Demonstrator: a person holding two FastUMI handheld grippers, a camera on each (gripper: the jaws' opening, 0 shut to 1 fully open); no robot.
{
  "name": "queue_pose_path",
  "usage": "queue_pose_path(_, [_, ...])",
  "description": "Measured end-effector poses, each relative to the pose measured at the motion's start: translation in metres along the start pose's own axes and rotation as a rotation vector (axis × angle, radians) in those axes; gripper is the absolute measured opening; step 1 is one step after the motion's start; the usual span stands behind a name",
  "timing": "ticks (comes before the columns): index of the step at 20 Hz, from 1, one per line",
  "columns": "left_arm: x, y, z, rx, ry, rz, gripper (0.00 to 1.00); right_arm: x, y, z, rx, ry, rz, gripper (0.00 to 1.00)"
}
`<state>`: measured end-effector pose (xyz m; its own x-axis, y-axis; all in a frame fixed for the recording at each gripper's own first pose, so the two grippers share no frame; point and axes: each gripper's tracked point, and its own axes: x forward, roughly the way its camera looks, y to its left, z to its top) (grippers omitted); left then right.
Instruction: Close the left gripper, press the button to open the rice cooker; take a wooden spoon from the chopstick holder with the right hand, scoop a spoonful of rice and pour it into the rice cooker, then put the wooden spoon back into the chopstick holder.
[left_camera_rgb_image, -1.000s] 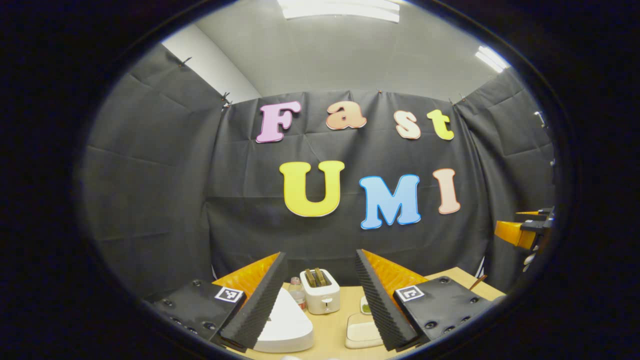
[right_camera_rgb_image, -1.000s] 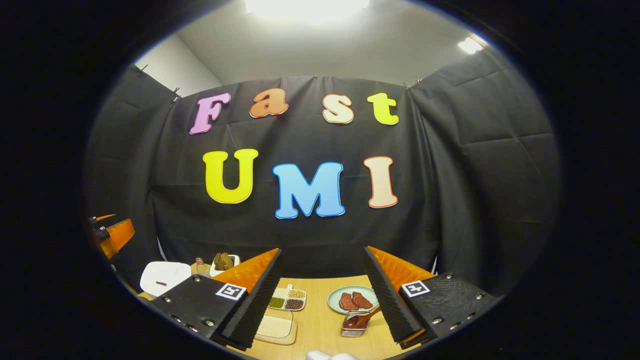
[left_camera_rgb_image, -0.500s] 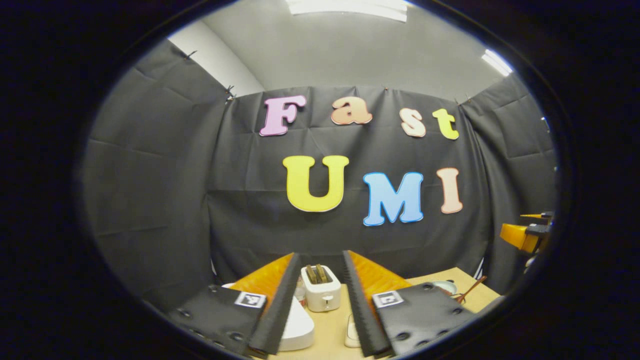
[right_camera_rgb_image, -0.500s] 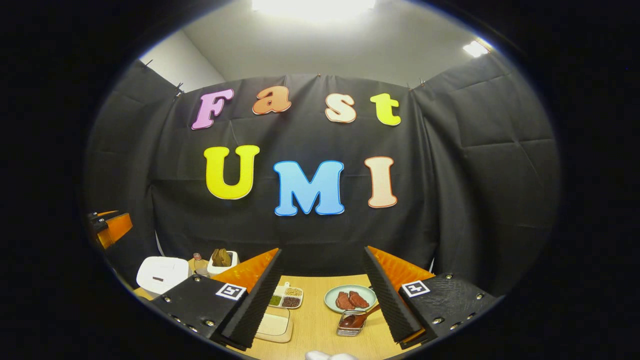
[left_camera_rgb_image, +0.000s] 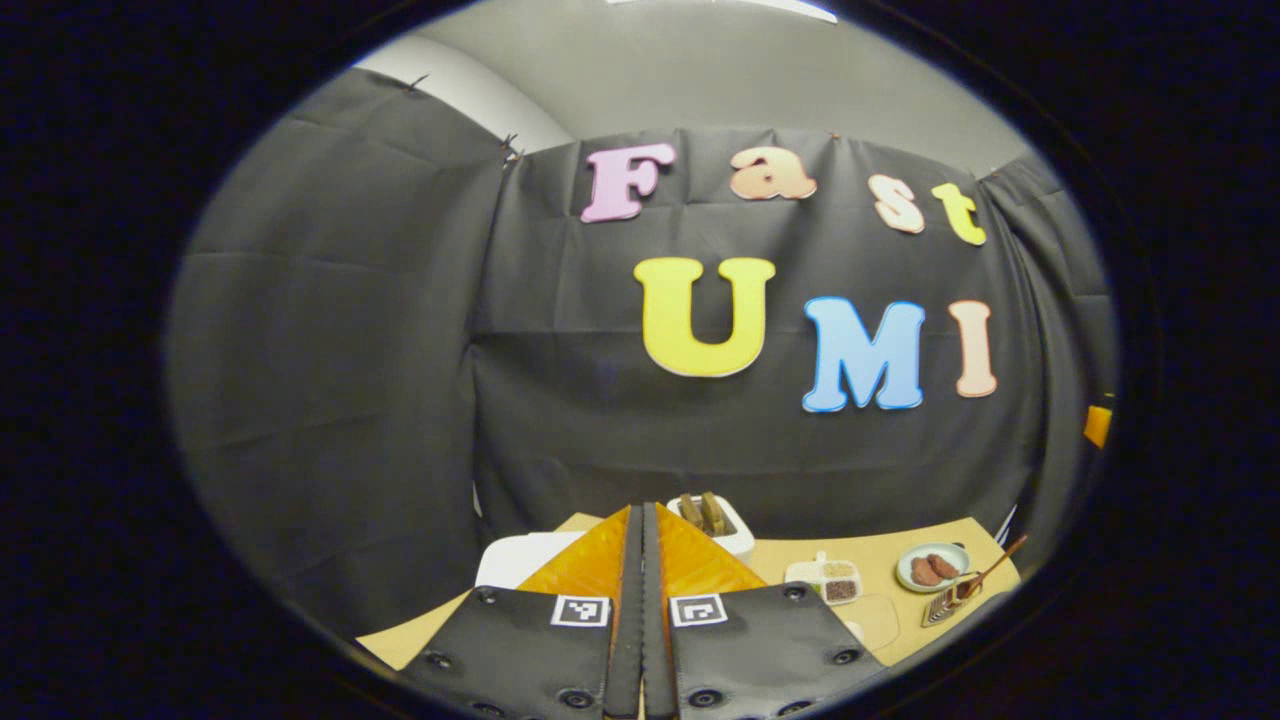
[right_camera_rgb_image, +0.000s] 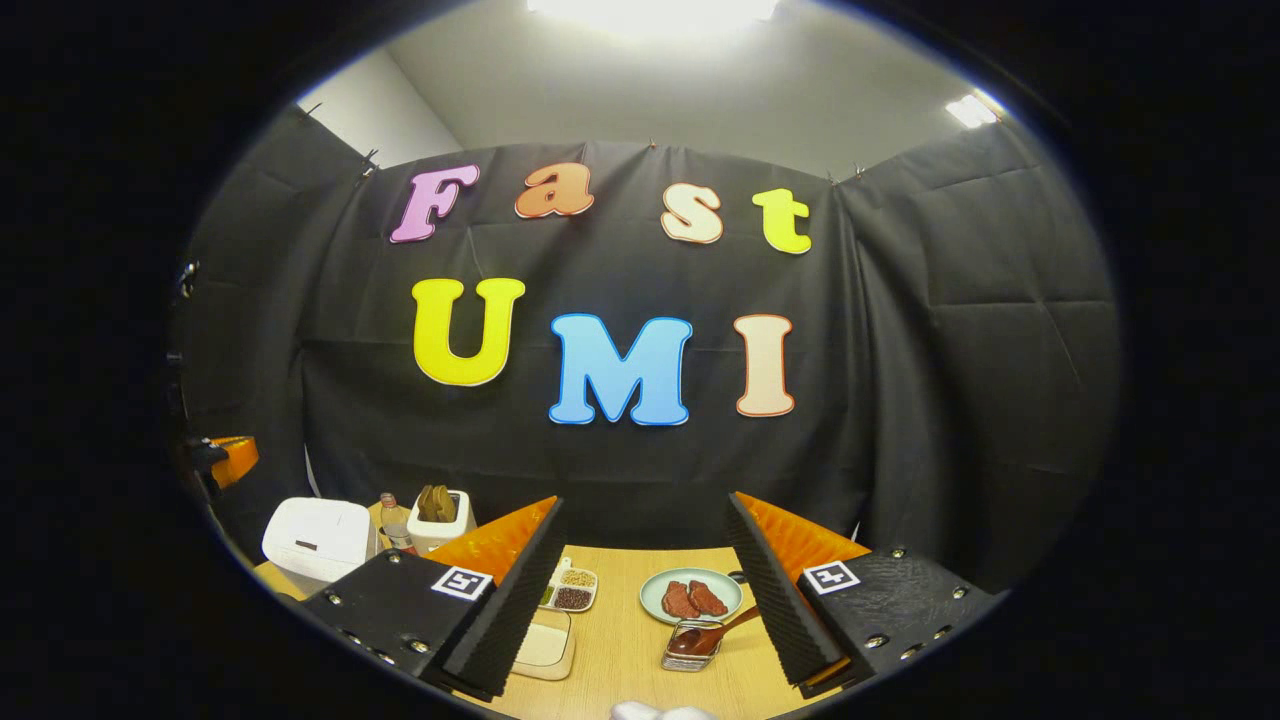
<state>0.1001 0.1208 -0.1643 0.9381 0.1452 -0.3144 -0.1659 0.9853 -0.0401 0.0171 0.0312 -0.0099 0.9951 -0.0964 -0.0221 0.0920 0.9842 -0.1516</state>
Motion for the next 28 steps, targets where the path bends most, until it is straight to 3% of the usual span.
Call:
queue_pose_path(6, [0.061, 0.040, -0.138, -0.003, 0.261, 0.128, 0.08, 0.001, 0.010, -0.009, -0.077, 0.038, -0.001, 0.97])
queue_pose_path(9, [0.075, 0.049, -0.164, 0.013, 0.311, 0.147, 0.08, 0.002, 0.013, -0.012, -0.080, 0.052, -0.001, 0.97])
queue_pose_path(11, [0.077, 0.052, -0.171, 0.013, 0.322, 0.148, 0.08, 0.002, 0.016, -0.015, -0.084, 0.061, 0.001, 0.93])
queue_pose_path(12, [0.077, 0.052, -0.173, 0.026, 0.325, 0.147, 0.09, 0.003, 0.016, -0.017, -0.088, 0.064, 0.001, 0.97])
queue_pose_path(15, [0.079, 0.051, -0.173, 0.054, 0.333, 0.155, 0.09, 0.004, 0.019, -0.020, -0.086, 0.072, 0.007, 0.97])
queue_pose_path(20, [0.077, 0.052, -0.181, 0.013, 0.411, 0.158, 0.08, 0.006, 0.028, -0.023, -0.076, 0.081, 0.028, 0.97])
queue_pose_path(24, [0.079, 0.052, -0.176, 0.018, 0.399, 0.159, 0.09, 0.005, 0.030, -0.025, -0.077, 0.075, 0.037, 0.97])
queue_pose_path(28, [0.075, 0.054, -0.104, 0.012, 0.132, 0.168, 0.09, -0.001, 0.029, -0.015, -0.074, -0.009, 0.045, 0.97])
